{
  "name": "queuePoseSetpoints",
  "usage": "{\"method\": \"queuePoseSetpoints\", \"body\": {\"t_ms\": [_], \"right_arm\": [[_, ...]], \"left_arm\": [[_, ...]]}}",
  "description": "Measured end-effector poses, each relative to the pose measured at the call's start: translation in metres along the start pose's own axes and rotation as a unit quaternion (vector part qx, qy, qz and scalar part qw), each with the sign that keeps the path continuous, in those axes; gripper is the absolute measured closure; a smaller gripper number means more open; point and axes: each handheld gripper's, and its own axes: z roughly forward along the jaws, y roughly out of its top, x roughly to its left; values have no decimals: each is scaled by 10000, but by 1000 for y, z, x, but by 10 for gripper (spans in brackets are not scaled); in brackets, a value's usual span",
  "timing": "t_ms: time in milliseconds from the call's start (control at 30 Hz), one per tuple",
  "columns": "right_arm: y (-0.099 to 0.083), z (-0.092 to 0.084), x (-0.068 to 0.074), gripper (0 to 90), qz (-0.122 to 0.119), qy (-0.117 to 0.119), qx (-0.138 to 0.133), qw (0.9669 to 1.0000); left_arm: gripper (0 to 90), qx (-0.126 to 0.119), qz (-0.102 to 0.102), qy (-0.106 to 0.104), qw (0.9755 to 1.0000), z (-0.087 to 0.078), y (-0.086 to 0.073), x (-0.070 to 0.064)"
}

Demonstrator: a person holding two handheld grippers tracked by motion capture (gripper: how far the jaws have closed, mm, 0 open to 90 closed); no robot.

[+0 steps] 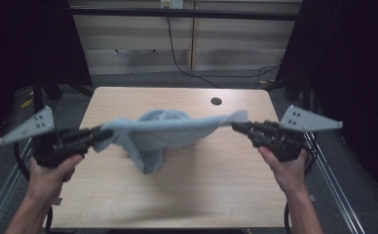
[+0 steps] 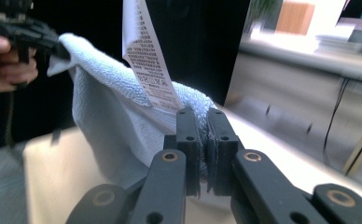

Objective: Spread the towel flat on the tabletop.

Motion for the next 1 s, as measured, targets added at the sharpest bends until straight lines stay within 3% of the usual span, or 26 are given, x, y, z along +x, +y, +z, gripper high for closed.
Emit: {"method": "queuePoseSetpoints", "body": {"t_ms": [100, 133, 167, 300, 400, 467, 567, 633, 700, 767, 867, 900, 933, 1000], "right_arm": [[-38, -4, 14, 852, 133, 158, 342, 9992], [-67, -7, 24, 851, 321, 271, 606, 9973], [-67, -7, 24, 851, 321, 271, 606, 9973], [-123, -14, 46, 848, 622, 479, 1089, 9909], [-159, -17, 62, 831, 881, 635, 1403, 9841], [-170, -18, 71, 795, 821, 686, 1669, 9801], [-174, -20, 78, 682, 832, 846, 1714, 9780], [-170, -20, 79, 612, 812, 857, 1610, 9799], [-166, -15, 73, 618, 841, 905, 1518, 9807], [-165, -2, 62, 602, 823, 750, 1552, 9816], [-168, 27, 42, 585, 875, 720, 1658, 9796], [-170, 38, 35, 580, 925, 696, 1763, 9775], [-172, 49, 29, 579, 917, 660, 1853, 9762], [-177, 70, 16, 574, 906, 550, 2010, 9738]], "left_arm": [[833, 321, -280, -191, 9989, 3, -39, -6], [826, 374, -421, -271, 9980, 3, -51, -9], [826, 442, -543, -362, 9969, 3, -64, -12], [823, 864, -751, -588, 9917, 6, -109, -26], [815, 1274, -864, -847, 9844, 10, -139, -42], [802, 1626, -846, -1035, 9776, 10, -154, -53], [667, 1741, -855, -1338, 9718, 4, -165, -59], [580, 1622, -939, -1415, 9720, 1, -165, -55], [554, 1495, -946, -1355, 9748, 2, -161, -46], [534, 1437, -867, -1269, 9776, 7, -154, -34], [534, 1461, -960, -865, 9808, 23, -148, -4], [536, 1476, -1030, -720, 9810, 30, -148, 8], [542, 1520, -1025, -444, 9821, 36, -149, 19], [526, 1617, -1147, -22, 9801, 48, -153, 40]]}}
